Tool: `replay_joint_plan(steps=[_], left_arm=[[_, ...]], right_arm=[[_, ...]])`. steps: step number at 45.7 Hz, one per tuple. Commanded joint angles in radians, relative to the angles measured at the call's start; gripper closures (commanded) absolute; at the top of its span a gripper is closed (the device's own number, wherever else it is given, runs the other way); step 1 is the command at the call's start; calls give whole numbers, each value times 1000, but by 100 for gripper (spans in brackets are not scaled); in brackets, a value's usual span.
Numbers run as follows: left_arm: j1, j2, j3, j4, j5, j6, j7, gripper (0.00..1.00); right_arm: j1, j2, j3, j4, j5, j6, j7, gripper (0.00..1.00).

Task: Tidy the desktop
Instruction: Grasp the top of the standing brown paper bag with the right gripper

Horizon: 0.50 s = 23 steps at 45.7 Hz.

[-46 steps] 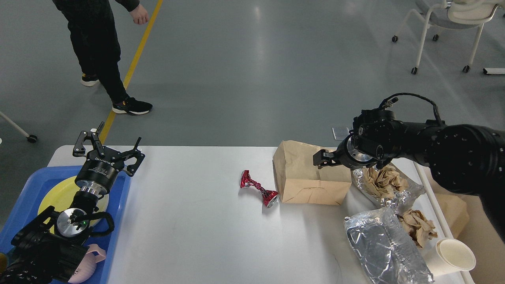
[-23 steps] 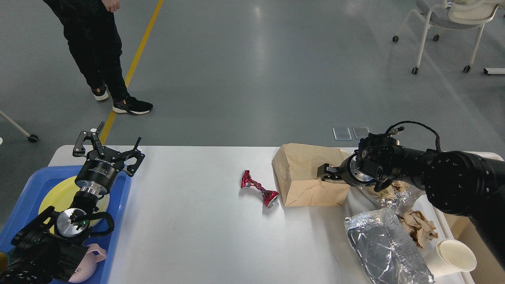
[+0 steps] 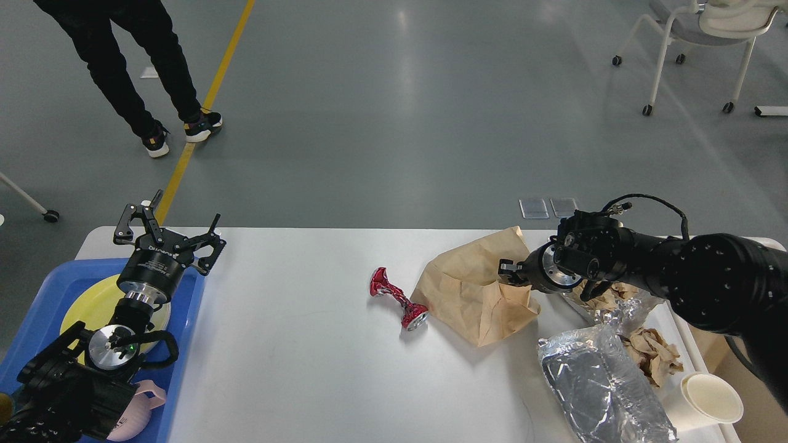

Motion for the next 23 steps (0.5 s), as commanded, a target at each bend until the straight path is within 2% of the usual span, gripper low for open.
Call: replay_joint_plan(steps=[1,7,13,17,19,20,23], left_arm=[[0,0,0,0,0,0,0,0],[0,0,0,0,0,0,2,0],[0,1,0,0,0,0,0,0],[2,1,-2,0,0,0,0,0],[2,1,-2,0,0,0,0,0],[3,1,-2,0,0,0,0,0],[3,1,-2,0,0,0,0,0]], right_arm=[[31,-26,2,15,1,9,2,100],[133,-94,2,114,1,48,3,100],[355,-218,-13,314,-5,110,8,100],[561,-311,-27,430,-22,245,20,100],[665,-360,-25,463,-34,330,29,100],[796,-427,-12,492,-53,426,31,100],[951,-505,-10,527,-73,529,31,100]])
